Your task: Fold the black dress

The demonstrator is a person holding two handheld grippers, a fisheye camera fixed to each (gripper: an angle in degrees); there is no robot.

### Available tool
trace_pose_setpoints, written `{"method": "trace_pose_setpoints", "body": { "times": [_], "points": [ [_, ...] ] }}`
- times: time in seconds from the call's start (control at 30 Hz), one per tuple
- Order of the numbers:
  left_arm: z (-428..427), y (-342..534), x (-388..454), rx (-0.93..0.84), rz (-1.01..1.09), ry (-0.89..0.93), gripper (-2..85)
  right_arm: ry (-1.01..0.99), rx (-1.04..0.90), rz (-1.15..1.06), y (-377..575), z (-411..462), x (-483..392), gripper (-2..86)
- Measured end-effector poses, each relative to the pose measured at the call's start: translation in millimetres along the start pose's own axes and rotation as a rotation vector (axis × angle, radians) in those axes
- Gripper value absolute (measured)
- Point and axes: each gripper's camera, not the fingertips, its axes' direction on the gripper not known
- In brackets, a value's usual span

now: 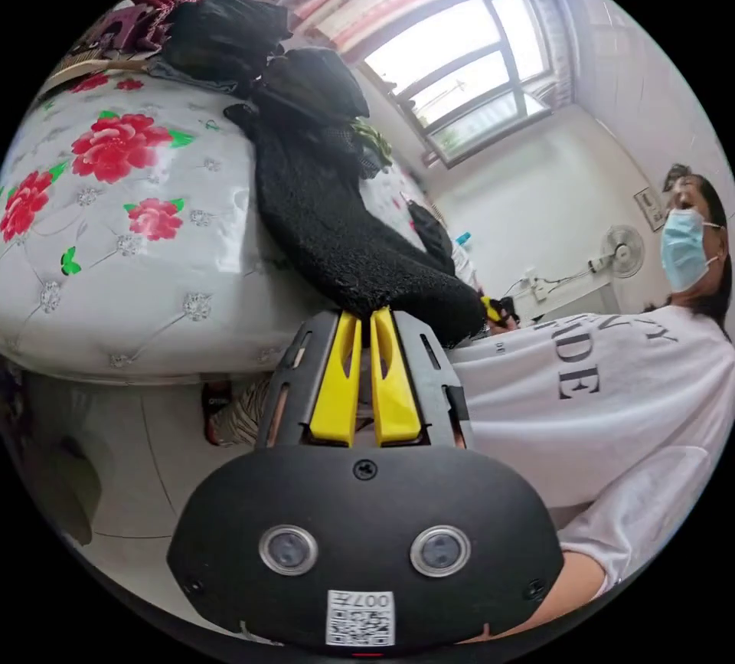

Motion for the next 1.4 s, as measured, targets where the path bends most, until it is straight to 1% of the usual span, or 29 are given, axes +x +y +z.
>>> {"method": "trace_pose_setpoints", "body": {
  "times": [0.07,0.1,0.17,0.2,0.23,0.3,0.33,0.4,0.47,0.5,0.57,0.6,0.63,0.67,0.7,0.77,0.9,1.0,1.07,1.1,1.17,1.2,1.27,1.37,1.4],
  "points": [
    [-26,12,-14,0.068,-0.031,0.132,-0.8,-0.065,-0.04,0.051,11,1,19,-0.1],
    [-26,15,-18,0.069,-0.038,0.142,-0.8,-0.055,-0.061,0.063,13,5,23,-0.1],
    [-13,30,-40,0.035,-0.117,0.098,-0.8,0.016,-0.126,0.099,17,22,38,-0.1],
    [-8,34,-48,0.029,-0.146,0.092,-0.8,0.022,-0.134,0.115,16,25,42,-0.1],
    [2,40,-66,0.025,-0.224,0.097,-0.8,0.017,-0.132,0.144,12,31,52,-0.1],
    [12,39,-89,0.065,-0.29,0.134,-0.9,-0.011,-0.107,0.152,-4,37,59,-0.1],
    [16,27,-103,0.091,-0.324,0.159,-0.9,-0.006,-0.097,0.142,-24,41,58,-0.2],
    [22,-13,-112,0.093,-0.315,0.173,-0.9,0.08,-0.054,0.083,-65,44,40,-0.2],
    [9,-96,-95,0.127,-0.212,0.17,-0.9,0.125,0.05,-0.075,-123,37,-15,-0.2],
    [1,-117,-84,0.15,-0.174,0.172,-0.9,0.119,0.084,-0.119,-134,33,-33,-0.2],
    [-46,-189,-24,0.262,0.002,0.188,-0.9,0.073,0.21,-0.319,-163,10,-113,-0.2],
    [-59,-202,-7,0.287,0.046,0.19,-0.9,0.067,0.236,-0.368,-166,4,-133,-0.2],
    [-86,-221,29,0.337,0.141,0.194,-0.9,0.056,0.284,-0.463,-165,-10,-170,-0.2],
    [-112,-229,62,0.377,0.232,0.194,-0.9,0.044,0.317,-0.545,-159,-23,-201,-0.2],
    [-123,-230,77,0.393,0.271,0.191,-0.9,0.04,0.328,-0.583,-154,-29,-214,-0.2],
    [-159,-216,127,0.425,0.397,0.153,-0.9,0.048,0.344,-0.712,-127,-50,-249,-0.2],
    [-175,-159,166,0.396,0.512,0.104,-0.9,0.09,0.286,-0.793,-74,-64,-254,-0.2],
    [-157,-96,171,0.309,0.523,0.077,-0.9,0.096,0.222,-0.74,-30,-64,-225,-0.2],
    [-131,-43,160,0.213,0.472,0.068,-0.9,0.107,0.164,-0.617,3,-56,-188,-0.2],
    [-123,-30,154,0.187,0.447,0.071,-0.9,0.114,0.145,-0.579,11,-53,-178,-0.2],
    [-90,16,121,0.096,0.305,0.102,-0.9,0.101,0.079,-0.403,38,-37,-132,-0.2],
    [-81,26,111,0.074,0.26,0.111,-0.9,0.096,0.063,-0.36,44,-32,-120,-0.2],
    [-48,59,66,0.012,0.068,0.168,-0.9,0.068,0.024,-0.189,61,-12,-77,-0.2],
    [-18,83,22,-0.02,-0.1,0.216,-0.9,0.04,-0.033,-0.052,67,14,-41,-0.2],
    [-14,86,15,-0.021,-0.128,0.223,-0.8,0.036,-0.044,-0.036,66,18,-37,-0.2]
  ]
}}
